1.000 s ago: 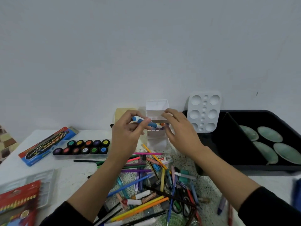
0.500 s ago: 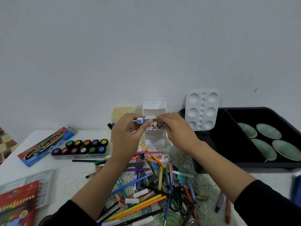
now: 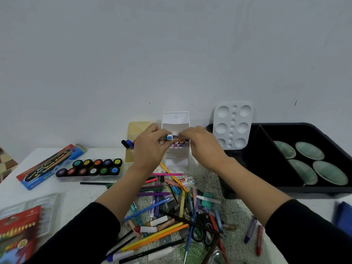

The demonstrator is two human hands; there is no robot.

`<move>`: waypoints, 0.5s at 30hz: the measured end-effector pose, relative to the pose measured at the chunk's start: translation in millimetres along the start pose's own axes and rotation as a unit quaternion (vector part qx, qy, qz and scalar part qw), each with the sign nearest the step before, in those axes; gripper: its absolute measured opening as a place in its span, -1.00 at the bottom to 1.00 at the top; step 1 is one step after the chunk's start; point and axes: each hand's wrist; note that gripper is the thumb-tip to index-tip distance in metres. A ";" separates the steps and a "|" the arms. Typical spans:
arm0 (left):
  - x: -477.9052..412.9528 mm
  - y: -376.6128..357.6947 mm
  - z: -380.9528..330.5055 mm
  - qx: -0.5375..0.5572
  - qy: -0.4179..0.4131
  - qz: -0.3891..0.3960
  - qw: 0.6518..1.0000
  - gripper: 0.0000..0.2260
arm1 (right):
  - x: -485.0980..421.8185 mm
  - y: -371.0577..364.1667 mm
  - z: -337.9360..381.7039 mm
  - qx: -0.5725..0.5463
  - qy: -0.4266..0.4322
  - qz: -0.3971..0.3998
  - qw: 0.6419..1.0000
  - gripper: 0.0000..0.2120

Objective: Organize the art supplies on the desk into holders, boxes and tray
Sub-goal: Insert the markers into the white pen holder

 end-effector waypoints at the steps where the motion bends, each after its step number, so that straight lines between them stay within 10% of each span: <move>1: -1.0 -0.2 1.6 -0.006 -0.001 0.002 1.000 -0.76 | 0.0 -0.3 0.0 0.001 -0.001 0.000 1.000 -0.61; 15: -1.5 9.1 0.4 0.034 0.000 0.074 0.997 -0.55 | -3.3 -2.1 -1.4 0.003 -0.013 0.004 1.000 -0.72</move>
Point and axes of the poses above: each hand's wrist, its own x-axis away from the middle knuckle, its own y-axis out of the back of the hand, z = x × y, and after that the axes turned 5 degrees about z, right-handed
